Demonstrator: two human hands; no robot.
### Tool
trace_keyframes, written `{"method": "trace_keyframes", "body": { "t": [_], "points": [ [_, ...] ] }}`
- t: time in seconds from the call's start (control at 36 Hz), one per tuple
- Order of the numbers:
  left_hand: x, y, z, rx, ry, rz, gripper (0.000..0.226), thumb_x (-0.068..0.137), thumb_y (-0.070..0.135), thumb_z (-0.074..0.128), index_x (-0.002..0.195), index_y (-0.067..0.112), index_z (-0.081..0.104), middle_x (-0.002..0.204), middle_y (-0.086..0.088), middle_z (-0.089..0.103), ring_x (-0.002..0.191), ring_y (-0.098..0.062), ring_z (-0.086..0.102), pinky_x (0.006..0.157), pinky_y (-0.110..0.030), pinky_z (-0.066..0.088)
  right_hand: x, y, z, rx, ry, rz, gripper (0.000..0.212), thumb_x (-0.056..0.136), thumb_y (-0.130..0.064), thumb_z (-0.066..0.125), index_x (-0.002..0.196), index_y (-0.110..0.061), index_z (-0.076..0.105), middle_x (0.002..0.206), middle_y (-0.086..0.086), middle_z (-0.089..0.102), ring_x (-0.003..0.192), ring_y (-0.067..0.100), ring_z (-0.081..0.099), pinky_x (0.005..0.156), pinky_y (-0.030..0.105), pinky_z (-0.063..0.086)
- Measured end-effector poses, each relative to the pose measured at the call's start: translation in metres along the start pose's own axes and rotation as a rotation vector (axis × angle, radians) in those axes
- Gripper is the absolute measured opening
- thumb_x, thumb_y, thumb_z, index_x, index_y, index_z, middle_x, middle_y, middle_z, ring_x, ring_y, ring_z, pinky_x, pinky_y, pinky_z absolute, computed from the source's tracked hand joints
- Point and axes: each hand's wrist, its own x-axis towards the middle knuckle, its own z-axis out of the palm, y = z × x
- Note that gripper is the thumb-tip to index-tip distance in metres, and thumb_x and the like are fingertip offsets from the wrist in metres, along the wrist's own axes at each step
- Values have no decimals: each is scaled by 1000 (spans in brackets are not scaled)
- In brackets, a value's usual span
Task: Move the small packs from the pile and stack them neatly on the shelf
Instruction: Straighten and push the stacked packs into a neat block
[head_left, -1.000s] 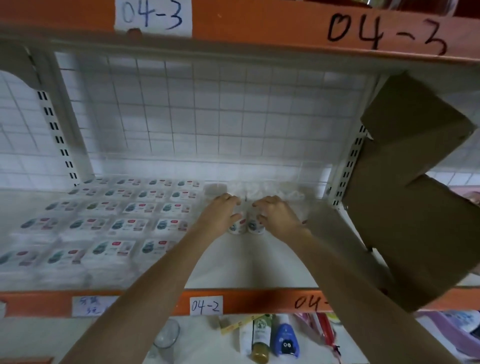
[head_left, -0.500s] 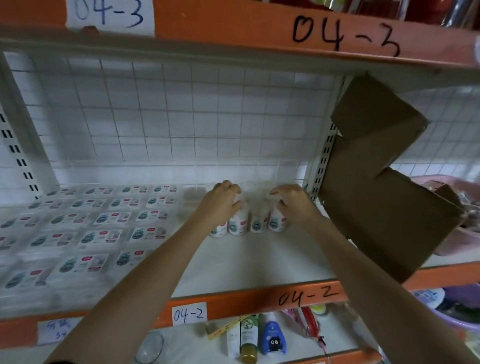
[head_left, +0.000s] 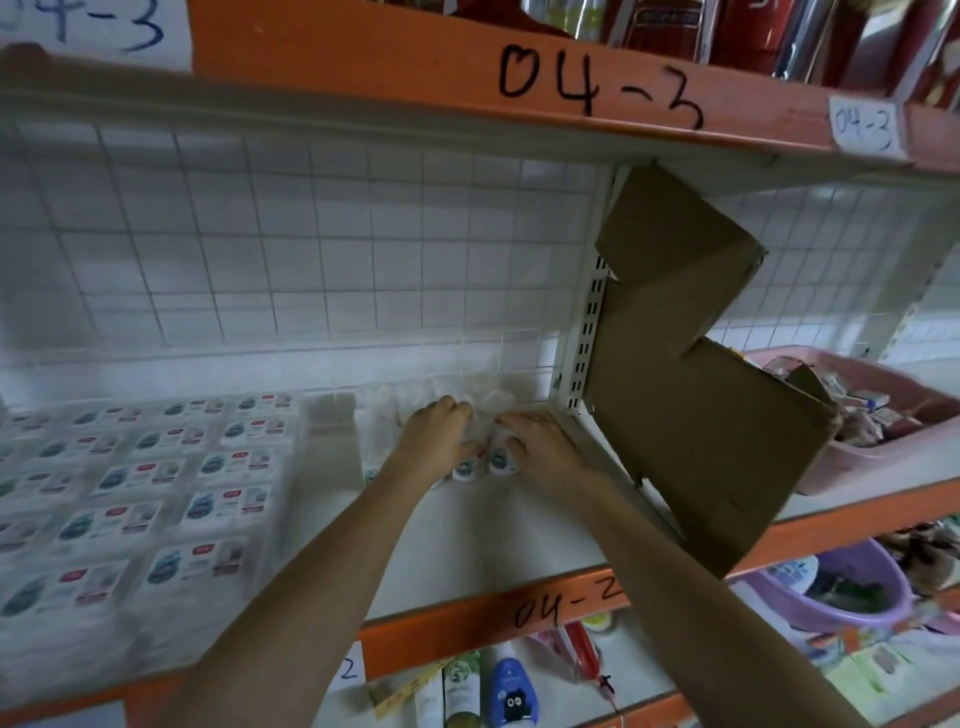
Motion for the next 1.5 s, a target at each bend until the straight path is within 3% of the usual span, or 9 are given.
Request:
{"method": "trace_keyframes", "body": {
  "t": [0.39,0.69,0.83,0.94,1.14,1.22,1.33,1.42,1.5],
  "points": [
    [0,-1,2,-77,15,-8,38,89,24,58,123,8,50,126,-12,49,115,-28,48,91,-34,41,6,0,-7,-40,75,12,26,88,-5,54,111,-12,65,108,12,65,105,25,58,87,35,50],
    [2,-3,5,-89,46,-12,42,87,27,60,124,9,49,127,-8,49,119,-24,41,93,-30,36,-3,-7,-7,-83,168,-49,17,87,-3,52,88,-7,68,85,12,65,85,25,58,68,31,48],
    [3,3,-7,-58,5,-58,57,84,37,61,128,5,45,129,-12,45,120,-28,39,97,-34,35,-5,-9,-9,-146,183,-89,25,87,-4,52,108,-8,64,113,7,60,105,24,54,81,31,46],
    [-10,-3,-28,-97,52,-47,58,83,37,60,130,7,44,130,-12,46,121,-28,39,98,-35,34,-5,-13,-8,-148,192,-82,25,84,-12,49,105,-7,63,110,10,61,104,31,55,85,35,44],
    [-79,-59,-82,-140,113,-52,43,88,35,58,127,15,53,129,-5,50,121,-20,43,100,-30,32,-47,-97,11,272,181,-231,23,88,-14,61,110,-11,62,111,2,60,100,21,56,87,34,45],
    [-132,-97,-104,-236,158,-119,37,88,31,61,121,13,59,123,-5,56,117,-20,49,99,-27,35,-65,-140,35,434,32,-295,28,88,-28,55,116,-22,58,114,-9,56,104,10,53,97,35,43],
    [-203,-151,-111,-273,187,-297,32,89,28,59,118,16,61,120,-2,58,114,-15,51,90,-15,32,-81,-196,64,690,-191,-213,50,90,-32,58,132,-38,32,136,-25,31,131,1,29,109,27,29],
    [-231,-176,-100,-175,108,-340,46,94,39,48,135,18,46,141,0,43,132,-17,37,105,-23,27,-80,-225,81,739,-247,-74,70,85,-52,52,145,-34,21,151,-17,15,142,3,7,117,34,15],
    [-239,-183,-86,-68,-18,-373,52,98,38,36,144,18,30,152,-1,26,140,-17,21,115,-31,13,-73,-245,94,760,-180,24,60,93,-41,48,146,-22,26,154,-4,21,143,10,14,117,37,17]
  ]
}}
